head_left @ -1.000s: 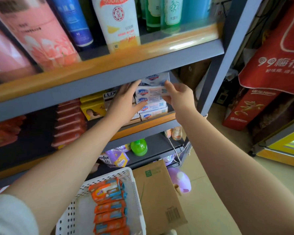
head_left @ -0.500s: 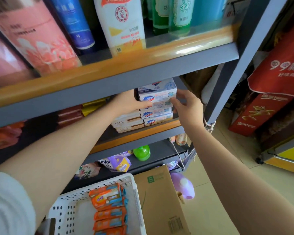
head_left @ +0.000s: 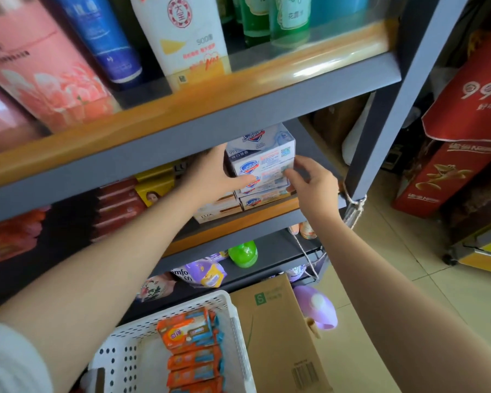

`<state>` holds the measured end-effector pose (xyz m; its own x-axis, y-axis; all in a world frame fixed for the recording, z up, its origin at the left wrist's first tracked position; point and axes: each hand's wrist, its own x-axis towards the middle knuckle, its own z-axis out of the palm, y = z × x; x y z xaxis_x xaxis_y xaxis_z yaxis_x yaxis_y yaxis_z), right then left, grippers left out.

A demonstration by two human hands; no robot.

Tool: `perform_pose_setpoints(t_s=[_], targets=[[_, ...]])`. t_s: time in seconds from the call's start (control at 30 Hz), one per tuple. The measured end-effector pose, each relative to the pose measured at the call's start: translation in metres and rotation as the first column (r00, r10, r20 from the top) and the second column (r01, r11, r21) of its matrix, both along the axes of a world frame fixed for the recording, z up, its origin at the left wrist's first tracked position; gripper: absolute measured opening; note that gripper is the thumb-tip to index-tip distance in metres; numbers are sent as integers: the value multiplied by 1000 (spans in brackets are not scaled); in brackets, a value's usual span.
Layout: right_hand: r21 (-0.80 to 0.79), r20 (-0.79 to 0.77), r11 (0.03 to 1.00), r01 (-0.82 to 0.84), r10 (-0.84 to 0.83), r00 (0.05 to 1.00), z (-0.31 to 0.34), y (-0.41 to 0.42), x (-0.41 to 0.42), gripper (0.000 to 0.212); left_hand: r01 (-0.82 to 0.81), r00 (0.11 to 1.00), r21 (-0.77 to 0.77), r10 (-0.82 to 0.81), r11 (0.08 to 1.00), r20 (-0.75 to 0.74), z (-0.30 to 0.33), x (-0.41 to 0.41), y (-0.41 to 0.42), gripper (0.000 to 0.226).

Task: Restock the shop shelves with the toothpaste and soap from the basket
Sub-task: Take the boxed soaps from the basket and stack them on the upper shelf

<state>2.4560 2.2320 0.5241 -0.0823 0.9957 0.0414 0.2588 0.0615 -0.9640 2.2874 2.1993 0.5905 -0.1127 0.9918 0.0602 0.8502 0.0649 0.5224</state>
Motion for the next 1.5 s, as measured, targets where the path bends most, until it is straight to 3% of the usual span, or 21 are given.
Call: perform_pose_setpoints(t_s=[0.23, 0.37, 0.5, 0.73, 1.13, 1.23, 1.37, 1.43, 1.5], targets=[[15, -157, 998, 57, -54, 986, -16, -2, -9, 25, -38, 999, 116, 36, 992, 25, -16, 2, -6, 79], [77, -189, 993, 86, -70, 979, -26, -3, -15, 28, -60, 992, 244, 86, 968, -95, -22, 3, -10, 76], [114, -116, 992, 62, -49, 992, -34, -6, -15, 33, -88, 980, 267, 132, 960, -149, -24, 9, -14, 72], [117, -54, 992, 44, -38, 998, -29, -3, -13, 26, -94, 993, 210, 76, 973, 92, -25, -1, -11, 69], [139, -16, 987, 84, -82, 996, -40, 7, -16, 21, -112, 994, 283, 104, 953, 44, -24, 0, -8, 63], [185, 22, 981, 53, -58, 998, -41, 1, -14, 23, -103, 992, 304, 122, 947, -42, -26, 1, -12, 62], [261, 17, 959, 114, -123, 992, -41, -27, -13, 23, -81, 973, 460, 169, 884, -154, -39, 3, -44, 49], [274, -25, 945, 175, -175, 984, -42, -53, -18, 22, -47, 986, 434, 113, 900, -126, -52, 7, -75, 38], [214, -53, 966, 143, -134, 989, -49, -84, -29, 22, 38, 995, 295, -9, 955, -99, -74, 6, -112, 30]])
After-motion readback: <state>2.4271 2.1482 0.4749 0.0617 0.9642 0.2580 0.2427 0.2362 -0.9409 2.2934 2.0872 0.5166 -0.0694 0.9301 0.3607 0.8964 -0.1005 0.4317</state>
